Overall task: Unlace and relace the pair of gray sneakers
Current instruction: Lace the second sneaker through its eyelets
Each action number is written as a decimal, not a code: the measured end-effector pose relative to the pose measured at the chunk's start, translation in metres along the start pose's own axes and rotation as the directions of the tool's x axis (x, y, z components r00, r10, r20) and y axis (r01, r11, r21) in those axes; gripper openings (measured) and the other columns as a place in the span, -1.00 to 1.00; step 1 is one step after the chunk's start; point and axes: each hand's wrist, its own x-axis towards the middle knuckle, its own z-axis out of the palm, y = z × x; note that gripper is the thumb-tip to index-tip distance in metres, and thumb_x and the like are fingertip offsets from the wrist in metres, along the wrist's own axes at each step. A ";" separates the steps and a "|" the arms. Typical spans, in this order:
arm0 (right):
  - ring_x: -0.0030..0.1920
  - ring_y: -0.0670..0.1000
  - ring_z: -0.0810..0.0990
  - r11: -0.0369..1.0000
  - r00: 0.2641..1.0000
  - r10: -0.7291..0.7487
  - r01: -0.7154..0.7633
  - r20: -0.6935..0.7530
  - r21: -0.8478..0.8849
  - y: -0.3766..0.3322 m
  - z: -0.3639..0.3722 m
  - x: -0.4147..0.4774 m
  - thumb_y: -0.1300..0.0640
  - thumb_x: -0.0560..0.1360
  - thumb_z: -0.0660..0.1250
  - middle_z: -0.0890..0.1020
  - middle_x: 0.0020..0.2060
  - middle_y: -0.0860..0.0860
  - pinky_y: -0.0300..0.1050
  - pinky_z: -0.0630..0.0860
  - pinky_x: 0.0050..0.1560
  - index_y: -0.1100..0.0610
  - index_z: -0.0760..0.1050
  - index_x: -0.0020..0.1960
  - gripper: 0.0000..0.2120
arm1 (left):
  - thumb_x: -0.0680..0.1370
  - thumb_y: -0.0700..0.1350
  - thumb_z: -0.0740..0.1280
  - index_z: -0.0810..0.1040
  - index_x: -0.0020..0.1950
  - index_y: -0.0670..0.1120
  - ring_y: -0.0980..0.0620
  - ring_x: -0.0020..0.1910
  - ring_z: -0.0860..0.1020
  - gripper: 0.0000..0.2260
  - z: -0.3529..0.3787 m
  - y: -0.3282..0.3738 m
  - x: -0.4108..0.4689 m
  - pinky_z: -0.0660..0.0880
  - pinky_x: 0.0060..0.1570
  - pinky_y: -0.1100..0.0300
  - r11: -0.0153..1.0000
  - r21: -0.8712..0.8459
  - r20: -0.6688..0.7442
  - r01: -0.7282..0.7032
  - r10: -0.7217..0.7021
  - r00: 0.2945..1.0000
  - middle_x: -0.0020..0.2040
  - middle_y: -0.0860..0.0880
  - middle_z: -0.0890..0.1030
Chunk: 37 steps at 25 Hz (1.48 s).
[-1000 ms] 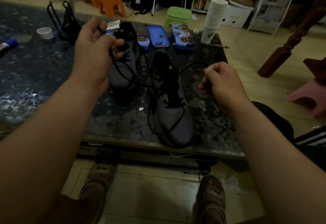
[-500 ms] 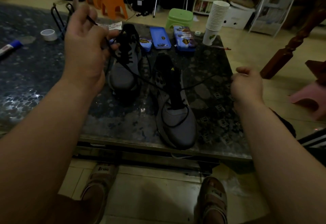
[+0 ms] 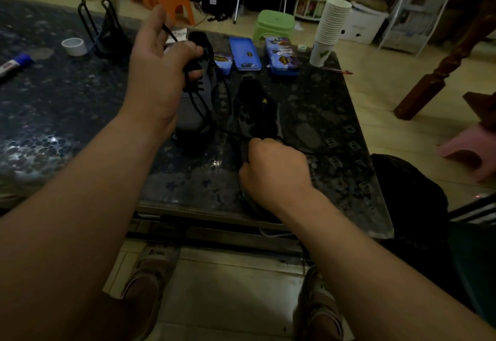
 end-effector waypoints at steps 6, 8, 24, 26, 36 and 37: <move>-0.07 -0.09 0.60 0.775 0.914 -0.346 0.149 0.214 0.615 -0.029 -0.047 -0.037 0.04 0.62 0.33 0.64 -0.08 -0.11 -0.15 0.53 -0.08 0.01 0.57 0.15 -0.87 | 0.63 -0.14 0.29 0.11 0.68 -0.06 0.02 0.19 0.65 -0.35 -0.007 -0.006 -0.001 0.57 0.02 0.15 0.998 0.027 -0.016 0.058 -0.057 0.998 0.45 0.12 0.40; 0.05 0.04 0.63 0.792 0.894 -0.406 0.238 0.193 0.562 -0.048 -0.039 -0.046 0.07 0.62 0.31 0.69 0.03 0.01 -0.09 0.55 -0.02 0.06 0.58 0.22 -0.79 | 0.62 -0.15 0.29 0.16 0.66 -0.05 0.02 0.16 0.66 -0.39 -0.008 -0.004 -0.004 0.57 0.01 0.12 0.998 0.022 -0.007 0.052 -0.052 0.999 0.43 0.11 0.45; 0.29 0.24 0.45 0.903 0.937 -0.310 0.237 0.163 0.357 -0.145 0.041 0.039 0.05 0.58 0.38 0.46 0.30 0.19 0.07 0.44 0.24 0.21 0.45 0.39 -0.56 | 0.64 -0.16 0.29 0.23 0.62 -0.16 -0.06 0.19 0.66 -0.45 -0.021 0.012 -0.004 0.59 0.02 0.11 0.996 -0.067 -0.023 0.055 -0.057 0.998 0.39 -0.11 0.47; 0.31 0.18 0.44 0.902 0.900 -0.375 0.298 0.223 0.313 -0.117 0.023 0.045 0.02 0.57 0.38 0.49 0.31 0.14 0.07 0.43 0.31 0.17 0.49 0.38 -0.57 | 0.64 -0.19 0.28 0.31 0.56 -0.20 -0.04 0.05 0.68 -0.52 -0.021 0.008 0.001 0.56 -0.10 0.16 0.992 -0.089 -0.066 0.087 -0.093 0.993 0.31 -0.14 0.52; -0.08 0.01 0.61 0.045 0.900 0.089 -0.432 0.427 0.901 0.037 -0.056 0.034 -0.28 0.67 0.08 0.70 -0.11 0.02 -0.09 0.49 -0.04 0.14 0.70 0.14 -0.41 | 0.67 -0.26 0.23 0.42 0.18 -0.08 0.00 -0.48 0.47 -0.87 0.028 0.020 -0.034 0.43 -0.42 0.18 0.941 0.338 0.384 0.004 -0.142 0.912 -0.06 -0.05 0.73; -0.14 0.03 0.60 -0.056 0.907 0.033 -0.417 0.419 0.907 0.030 -0.053 0.037 -0.24 0.68 0.10 0.67 -0.17 0.04 -0.07 0.49 -0.06 0.17 0.66 0.14 -0.44 | 0.67 -0.26 0.24 0.43 0.14 -0.09 0.00 -0.47 0.48 -0.90 0.037 0.017 -0.042 0.45 -0.41 0.17 0.918 0.396 0.480 -0.013 -0.195 0.855 -0.09 -0.07 0.73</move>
